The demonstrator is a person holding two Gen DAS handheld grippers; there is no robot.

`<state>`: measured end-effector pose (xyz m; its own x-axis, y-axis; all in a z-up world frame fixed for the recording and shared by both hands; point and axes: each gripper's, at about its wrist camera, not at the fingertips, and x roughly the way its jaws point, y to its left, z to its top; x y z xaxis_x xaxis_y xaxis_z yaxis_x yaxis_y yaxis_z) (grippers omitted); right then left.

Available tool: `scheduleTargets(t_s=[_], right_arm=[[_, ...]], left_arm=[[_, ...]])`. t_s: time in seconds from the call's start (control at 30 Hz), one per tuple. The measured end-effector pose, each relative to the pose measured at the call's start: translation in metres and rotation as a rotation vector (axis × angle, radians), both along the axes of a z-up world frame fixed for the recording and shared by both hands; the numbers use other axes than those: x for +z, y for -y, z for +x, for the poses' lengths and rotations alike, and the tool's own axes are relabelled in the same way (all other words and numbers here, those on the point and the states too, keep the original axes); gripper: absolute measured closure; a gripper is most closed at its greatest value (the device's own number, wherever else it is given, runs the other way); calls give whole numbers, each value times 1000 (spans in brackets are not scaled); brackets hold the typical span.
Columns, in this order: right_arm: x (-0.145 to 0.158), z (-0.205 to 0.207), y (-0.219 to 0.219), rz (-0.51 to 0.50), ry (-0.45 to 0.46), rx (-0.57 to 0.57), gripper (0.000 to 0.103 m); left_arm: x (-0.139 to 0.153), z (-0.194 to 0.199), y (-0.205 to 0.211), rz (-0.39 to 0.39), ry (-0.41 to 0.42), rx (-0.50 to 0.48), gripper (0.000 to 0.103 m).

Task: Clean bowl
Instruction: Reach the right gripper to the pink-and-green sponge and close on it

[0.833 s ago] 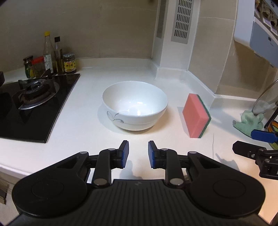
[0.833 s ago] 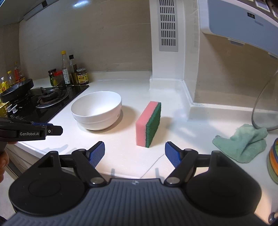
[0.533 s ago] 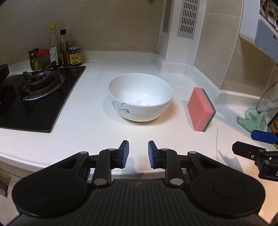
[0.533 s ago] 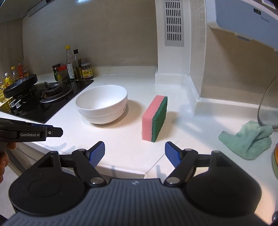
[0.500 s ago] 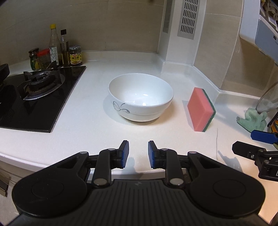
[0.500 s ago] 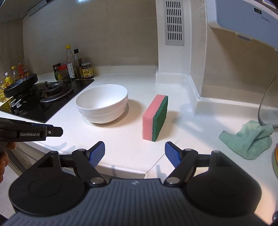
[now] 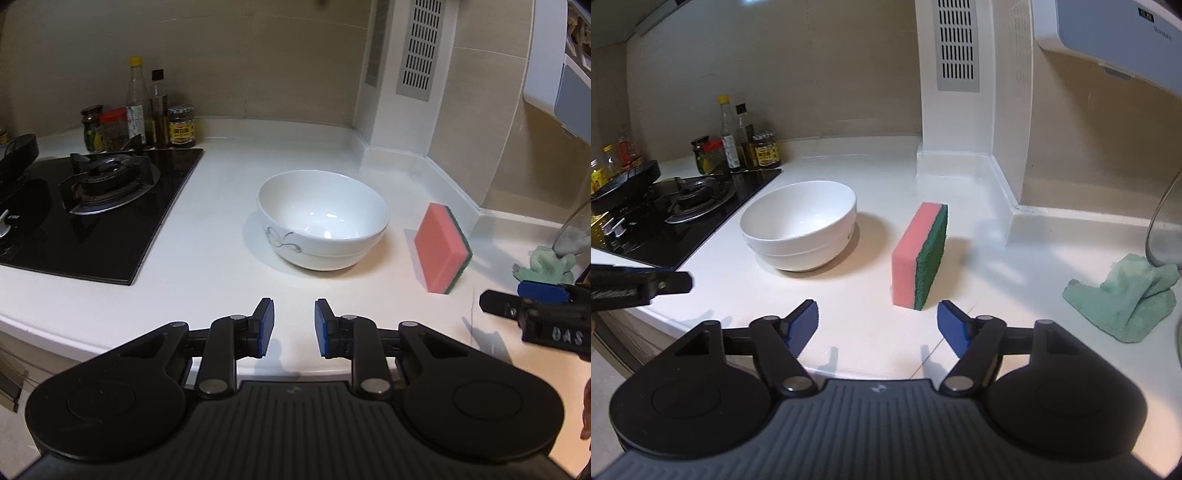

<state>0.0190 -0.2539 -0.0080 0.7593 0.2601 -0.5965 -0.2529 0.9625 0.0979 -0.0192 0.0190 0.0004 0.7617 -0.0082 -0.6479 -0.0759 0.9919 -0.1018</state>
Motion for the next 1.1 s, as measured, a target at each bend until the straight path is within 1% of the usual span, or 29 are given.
scheduleTargets(t_s=[0.13,0.23,0.37,0.47,0.6,0.67,0.7,0.8,0.9,1.1], right_arm=[[-12,20,-1,0,-37,-37,41],[-21,39,-4,-28,-63,-36,41],[-33,56,-7,-44,-84,-64,41],[-40,69,-10,-42,-95,-83,42],[-46,86,-13,-39,-99,-95,43],[-50,94,-15,-42,-107,-93,58],[-52,98,-16,-42,-111,-92,61],[-57,106,-18,-68,-117,-91,63],[-61,110,-15,-73,-120,-92,71],[-55,111,-5,-131,-87,-94,73]], left_arm=[[-9,5,-9,-7,-15,2,74],[-13,14,-18,0,-24,26,74],[-21,22,-23,9,-38,2,74],[-26,39,-23,0,-53,-20,74],[-22,60,-24,-8,-14,-32,74],[-20,71,-25,-14,-9,-40,74],[-19,76,-25,-12,-13,-46,74],[-18,91,-24,3,-21,-57,74],[-15,98,-23,11,-22,-58,74],[-10,107,-23,28,-26,-59,75]])
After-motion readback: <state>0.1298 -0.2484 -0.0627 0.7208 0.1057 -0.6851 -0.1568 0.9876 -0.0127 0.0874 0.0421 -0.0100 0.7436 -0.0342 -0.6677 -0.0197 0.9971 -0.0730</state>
